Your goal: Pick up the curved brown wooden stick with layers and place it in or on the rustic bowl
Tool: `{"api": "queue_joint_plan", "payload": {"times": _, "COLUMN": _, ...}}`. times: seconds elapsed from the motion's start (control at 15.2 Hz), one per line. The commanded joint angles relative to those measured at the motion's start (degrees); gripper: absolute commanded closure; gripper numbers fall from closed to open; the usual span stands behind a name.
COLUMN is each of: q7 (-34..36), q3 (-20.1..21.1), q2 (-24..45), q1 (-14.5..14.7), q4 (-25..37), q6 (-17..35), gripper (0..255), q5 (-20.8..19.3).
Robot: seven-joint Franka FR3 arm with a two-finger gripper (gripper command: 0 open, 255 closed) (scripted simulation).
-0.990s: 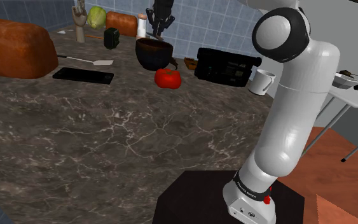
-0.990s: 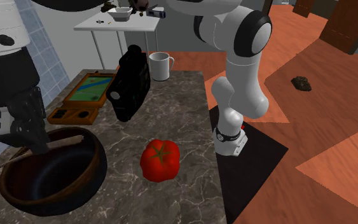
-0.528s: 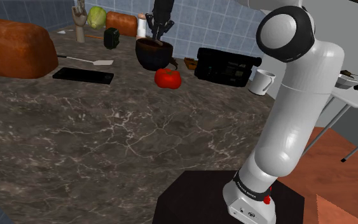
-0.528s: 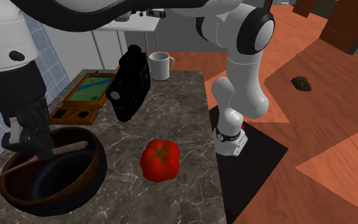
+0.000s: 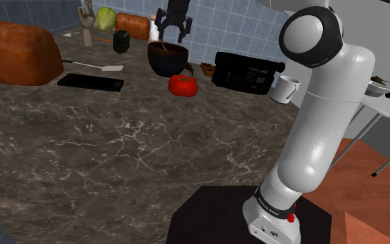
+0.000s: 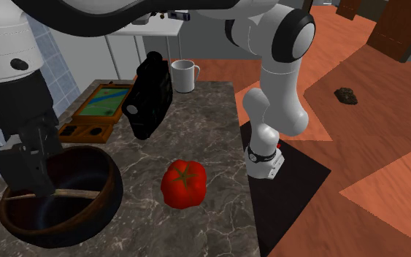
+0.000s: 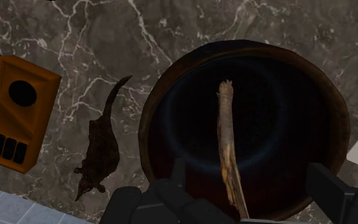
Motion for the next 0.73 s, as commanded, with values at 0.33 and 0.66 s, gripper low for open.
{"api": "queue_joint_plan", "payload": {"times": 0.33, "q7": 0.1, "q3": -0.1, "q2": 3.5, "q1": -0.4, "q4": 12.8, "q6": -9.3, "gripper": 0, "q5": 0.3}}
{"api": "queue_joint_plan", "payload": {"times": 0.66, "q7": 0.1, "q3": -0.1, "q2": 3.5, "q1": -0.4, "q4": 12.8, "q6": -9.3, "gripper": 0, "q5": 0.3}}
